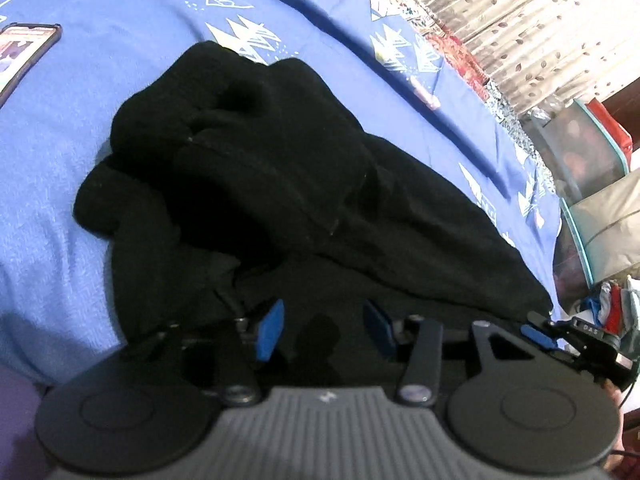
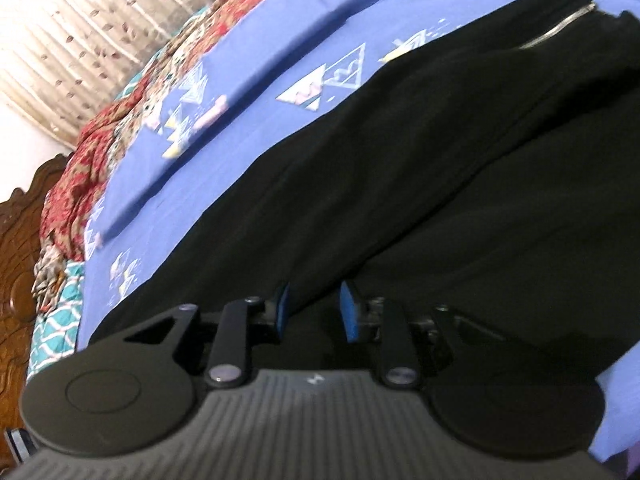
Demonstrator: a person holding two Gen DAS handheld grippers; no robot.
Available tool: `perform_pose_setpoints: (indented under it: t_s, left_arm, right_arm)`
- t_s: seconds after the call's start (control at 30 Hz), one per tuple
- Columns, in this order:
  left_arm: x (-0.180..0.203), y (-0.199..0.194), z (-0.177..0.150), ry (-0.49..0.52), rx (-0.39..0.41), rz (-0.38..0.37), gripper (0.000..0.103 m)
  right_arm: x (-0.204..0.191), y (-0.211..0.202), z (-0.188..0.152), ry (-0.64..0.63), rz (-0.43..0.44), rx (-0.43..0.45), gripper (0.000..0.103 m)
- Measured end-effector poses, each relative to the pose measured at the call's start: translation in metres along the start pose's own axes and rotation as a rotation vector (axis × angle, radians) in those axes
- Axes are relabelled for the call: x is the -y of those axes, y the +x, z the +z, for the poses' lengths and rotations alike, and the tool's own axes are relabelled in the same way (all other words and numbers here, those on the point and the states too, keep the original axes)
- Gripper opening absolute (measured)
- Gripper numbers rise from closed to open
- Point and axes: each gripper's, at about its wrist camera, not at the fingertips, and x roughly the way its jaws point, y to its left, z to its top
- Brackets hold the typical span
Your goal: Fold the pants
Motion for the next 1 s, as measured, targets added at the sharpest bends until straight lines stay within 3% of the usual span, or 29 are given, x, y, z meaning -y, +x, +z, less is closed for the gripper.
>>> perform_pose_setpoints:
  t_s: [0.27,0.33,0.4,0.47,0.53,0.57,0.6,0.73,0.83,1.0]
  left_arm:
    - [-0.037,0.001,0.030,-0.216,0.043,-0.103,0.059]
    - [-0.040,0.008,0.038,-0.253,0.043,-0.112,0.063]
    - [-0.039,0.013,0.046,-0.286,0.049,-0.137,0.072]
    - [-0.034,0.018,0.051,-0.306,0.063,-0.158,0.073]
    - [-0.026,0.021,0.055,-0.280,0.075,-0.172,0.045]
    - [-0.023,0.023,0.055,-0.258,0.063,-0.166,0.015]
    - [-0.017,0.028,0.055,-0.248,0.051,-0.163,0.008]
    - [-0.015,0.021,0.048,-0.273,0.043,-0.170,0.007]
    - [-0.015,-0.002,0.045,-0.308,0.055,-0.260,0.007]
    - [-0.009,-0.040,0.047,-0.300,0.110,-0.295,0.007]
  right_arm:
    - [-0.008,0.010,-0.009,0.007,0.040,-0.039,0.040]
    - [-0.007,0.012,-0.011,0.017,0.044,-0.048,0.041]
    - [-0.005,0.014,-0.013,0.028,0.048,-0.056,0.041]
    - [-0.001,0.014,-0.015,0.040,0.054,-0.067,0.042]
    - [0.001,0.015,-0.015,0.052,0.063,-0.070,0.042]
    - [0.001,0.014,-0.014,0.060,0.066,-0.066,0.042]
    - [0.002,0.013,-0.013,0.070,0.069,-0.060,0.042]
    - [0.014,0.004,-0.009,0.105,0.068,-0.018,0.042]
    - [0.025,-0.002,-0.005,0.154,0.072,0.015,0.044]
    - [0.046,-0.007,-0.003,0.217,0.086,0.047,0.046]
